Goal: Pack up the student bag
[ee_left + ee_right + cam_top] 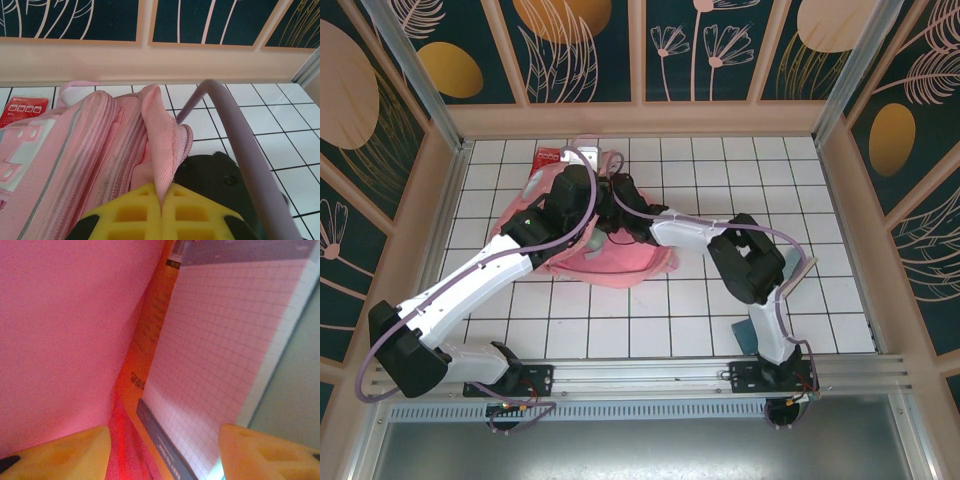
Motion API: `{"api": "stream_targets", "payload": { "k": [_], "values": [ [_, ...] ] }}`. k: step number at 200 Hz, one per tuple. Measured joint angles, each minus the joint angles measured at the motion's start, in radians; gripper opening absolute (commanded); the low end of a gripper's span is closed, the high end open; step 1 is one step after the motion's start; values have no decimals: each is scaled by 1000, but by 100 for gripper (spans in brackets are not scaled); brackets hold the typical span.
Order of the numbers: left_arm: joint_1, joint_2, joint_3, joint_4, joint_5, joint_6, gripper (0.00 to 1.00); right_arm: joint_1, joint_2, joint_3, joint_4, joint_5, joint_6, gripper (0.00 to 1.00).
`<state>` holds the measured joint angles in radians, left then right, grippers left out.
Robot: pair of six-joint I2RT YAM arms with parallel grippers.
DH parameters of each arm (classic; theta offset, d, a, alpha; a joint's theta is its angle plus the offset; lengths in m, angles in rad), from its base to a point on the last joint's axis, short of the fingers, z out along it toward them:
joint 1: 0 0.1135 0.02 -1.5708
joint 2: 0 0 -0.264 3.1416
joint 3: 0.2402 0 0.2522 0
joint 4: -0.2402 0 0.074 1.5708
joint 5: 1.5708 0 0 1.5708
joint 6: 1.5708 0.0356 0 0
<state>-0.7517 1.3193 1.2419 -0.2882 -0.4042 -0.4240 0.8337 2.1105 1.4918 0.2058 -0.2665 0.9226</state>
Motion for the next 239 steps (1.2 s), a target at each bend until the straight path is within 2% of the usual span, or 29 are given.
{"api": "stream_targets", "payload": {
  "k": [59, 113, 169, 239],
  "values": [
    [2, 0, 0, 5, -6, 0, 2, -1, 46, 65, -21, -19, -3, 61],
    [0, 0, 0, 5, -25, 0, 2, -1, -35, -18, -53, 25, -41, 63],
    [0, -7, -12, 8, -30, 0, 2, 0, -224, -190, -114, 116, -73, 65],
    [0, -17, -51, 52, 5, 0, 2, 4, -573, -478, -240, 310, -85, 65]
  ]
}}
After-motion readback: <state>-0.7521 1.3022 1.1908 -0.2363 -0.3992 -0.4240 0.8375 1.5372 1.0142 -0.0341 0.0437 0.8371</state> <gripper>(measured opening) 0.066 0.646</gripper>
